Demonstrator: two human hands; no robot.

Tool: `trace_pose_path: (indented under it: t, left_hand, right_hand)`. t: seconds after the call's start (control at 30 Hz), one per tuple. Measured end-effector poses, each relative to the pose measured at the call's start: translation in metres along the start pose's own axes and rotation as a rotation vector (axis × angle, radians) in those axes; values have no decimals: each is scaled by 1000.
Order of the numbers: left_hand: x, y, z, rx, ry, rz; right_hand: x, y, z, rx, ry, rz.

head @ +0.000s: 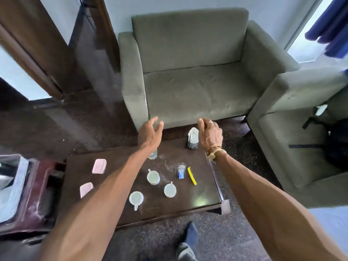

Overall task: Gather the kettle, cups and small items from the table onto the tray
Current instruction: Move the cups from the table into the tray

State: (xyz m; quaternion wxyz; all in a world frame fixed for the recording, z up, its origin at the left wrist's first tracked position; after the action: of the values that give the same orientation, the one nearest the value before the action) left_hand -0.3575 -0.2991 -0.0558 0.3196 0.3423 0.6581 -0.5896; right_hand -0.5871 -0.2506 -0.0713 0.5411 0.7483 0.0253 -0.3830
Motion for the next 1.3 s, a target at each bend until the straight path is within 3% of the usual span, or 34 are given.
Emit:
trace_pose_path:
  t: [0.37, 0.67, 0.97, 1.3]
  left_hand:
    - [-74, 74, -39, 50, -88, -33]
    - [-93, 142, -77, 19, -90, -82]
    - [-84, 183, -107, -143, -121, -207]
    - [-74, 229, -165, -331, -209, -93]
  right_hand:
    - [19, 44, -79, -53, -26, -3]
    - [37, 51, -144, -89, -5, -45]
    - [74, 40, -159, -139, 103, -118]
    - [125, 17, -168, -228, 304, -185]
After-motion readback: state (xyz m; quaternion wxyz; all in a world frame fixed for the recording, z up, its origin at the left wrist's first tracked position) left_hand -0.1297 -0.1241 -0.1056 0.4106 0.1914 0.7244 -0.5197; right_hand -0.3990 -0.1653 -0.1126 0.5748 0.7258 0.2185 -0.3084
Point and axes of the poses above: each hand's wrist, its own z-axis towards the middle knuckle, its own x-axis out of the palm, y = z × x, the point moved 5 cm from there along z, towards the middle knuckle, and after that the axes turned 11 degrees about z, right-handed, at the moved point
